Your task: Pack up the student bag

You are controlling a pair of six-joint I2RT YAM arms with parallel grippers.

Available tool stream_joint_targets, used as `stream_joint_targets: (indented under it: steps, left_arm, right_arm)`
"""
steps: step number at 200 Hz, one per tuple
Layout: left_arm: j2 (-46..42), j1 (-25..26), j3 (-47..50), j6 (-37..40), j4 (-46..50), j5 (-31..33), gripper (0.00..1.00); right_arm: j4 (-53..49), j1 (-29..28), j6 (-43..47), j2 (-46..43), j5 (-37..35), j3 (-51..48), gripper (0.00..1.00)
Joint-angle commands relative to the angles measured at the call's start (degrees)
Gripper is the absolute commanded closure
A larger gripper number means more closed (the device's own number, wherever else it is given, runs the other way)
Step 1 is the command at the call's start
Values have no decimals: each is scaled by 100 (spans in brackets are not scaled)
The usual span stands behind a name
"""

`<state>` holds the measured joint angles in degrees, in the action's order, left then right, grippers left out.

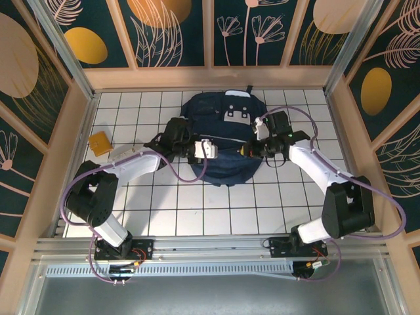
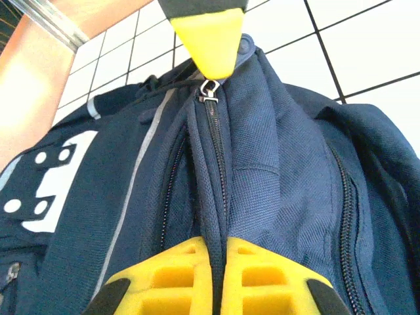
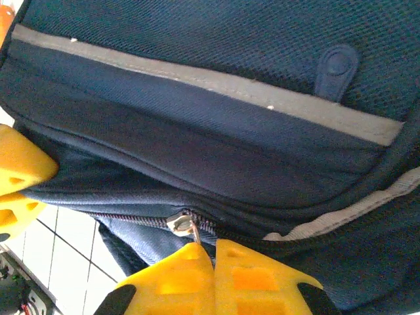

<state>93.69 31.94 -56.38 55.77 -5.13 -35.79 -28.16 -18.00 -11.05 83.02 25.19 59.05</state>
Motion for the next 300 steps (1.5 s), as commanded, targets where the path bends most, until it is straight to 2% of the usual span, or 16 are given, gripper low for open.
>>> stream_joint_targets:
  steps: [1,22,45,60,71,81,95,112,129,142,155,192,211,242,284,300]
  left_arm:
    - [-660,-470,251,545,507,-1023,100]
    - [-652,-481,316,748,722,-711,100]
    - [-712,-488,466,625,569,-332,100]
    - [-848,-496,625,443,294,-374,100]
    - [-865,-496,638,318,245,-461,100]
    - [-848,-496,586,136,283,-515,100]
    - [-813,-496,492,-398,263,-541,100]
    - [-796,-496,376,-991,258,-720,100]
    - [-842,-496,421,-1407,143,-975,100]
    - [-867,-496,426,-1644,126,-1048,100]
    - [-871,-496,426,-1883,100,-1104,100]
    - [-732,-496,152,-2526,170,-1390,100]
    - [-639,-496,119,-2676,152,-1547,100]
    - [-620,-497,130,-2743,140,-1818,100]
    - [-598,-496,101,-2463,429,-1785,100]
    - [-603,-496,101,-2404,435,-1707,100]
  right_arm:
    - [-102,701,40,396,-2272,-36,100]
    - [-343,701,425,619,-2185,198,100]
    - [-856,694,648,733,-1872,467,100]
    - [-974,595,658,633,-1252,515,100]
    - [-870,331,825,439,-483,479,84]
    - [-769,-16,844,250,-224,472,72]
    - [-767,-403,212,41,-706,578,66]
    - [-744,-818,-1195,-289,-1471,445,61]
    - [-427,-1451,-2295,-778,-1852,124,58]
    - [-317,-1894,-2659,-880,-2137,76,55]
    - [-668,-2125,-2978,-715,-2575,313,53]
    - [-1519,-3029,-3418,-130,-4015,950,51]
    - [-2060,-3286,-3592,158,-4705,1260,51]
    - [-1890,-3420,-3361,395,-4984,1320,57]
    - [-1890,-3421,-3052,628,-5303,1645,78]
    - [-2056,-3421,-2980,739,-5392,1772,80]
